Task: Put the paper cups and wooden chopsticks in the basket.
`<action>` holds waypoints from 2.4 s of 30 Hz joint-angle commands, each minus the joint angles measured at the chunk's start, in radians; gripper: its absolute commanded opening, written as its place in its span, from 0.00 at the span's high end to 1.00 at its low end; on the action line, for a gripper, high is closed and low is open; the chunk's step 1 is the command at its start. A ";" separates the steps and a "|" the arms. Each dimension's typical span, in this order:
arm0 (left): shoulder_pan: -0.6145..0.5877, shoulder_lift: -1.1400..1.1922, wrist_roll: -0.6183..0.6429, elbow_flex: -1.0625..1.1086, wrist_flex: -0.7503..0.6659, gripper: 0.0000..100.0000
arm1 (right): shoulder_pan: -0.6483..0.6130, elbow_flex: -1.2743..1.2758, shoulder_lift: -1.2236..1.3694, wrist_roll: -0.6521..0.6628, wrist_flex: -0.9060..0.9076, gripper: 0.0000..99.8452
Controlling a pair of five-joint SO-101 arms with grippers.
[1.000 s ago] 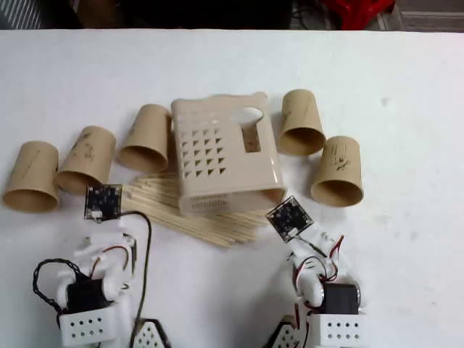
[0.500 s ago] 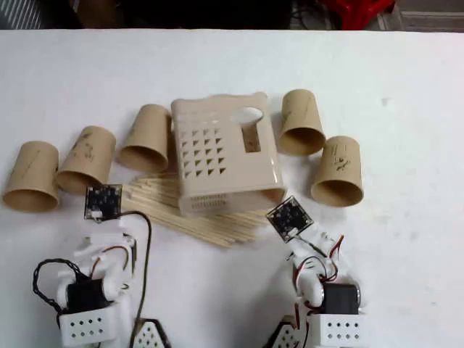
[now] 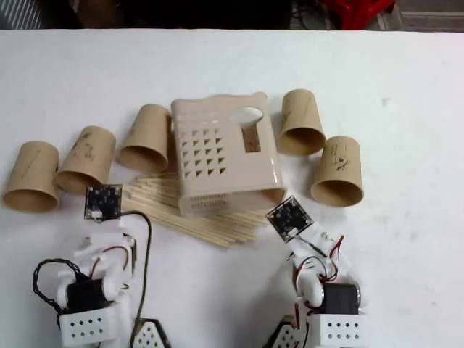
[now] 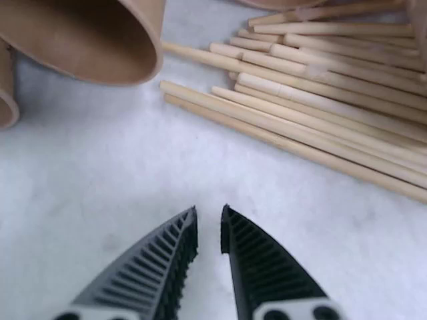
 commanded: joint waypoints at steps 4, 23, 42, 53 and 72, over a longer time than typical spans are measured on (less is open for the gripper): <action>0.031 -0.007 -0.009 0.000 0.006 0.92 | 0.002 0.006 -0.002 0.012 0.005 0.97; 0.033 -0.007 -0.005 0.000 0.006 0.92 | -0.053 -0.014 -0.007 0.015 -0.035 0.97; 0.025 -0.007 -0.502 -0.002 0.011 0.92 | -0.142 -0.767 0.515 -0.262 -0.245 0.97; -0.030 -0.005 -0.703 0.000 0.051 0.92 | -0.292 -1.780 1.584 -0.384 0.090 0.78; -0.223 -0.004 -0.549 0.000 -0.066 0.92 | -0.291 -2.404 2.328 -0.391 0.214 0.86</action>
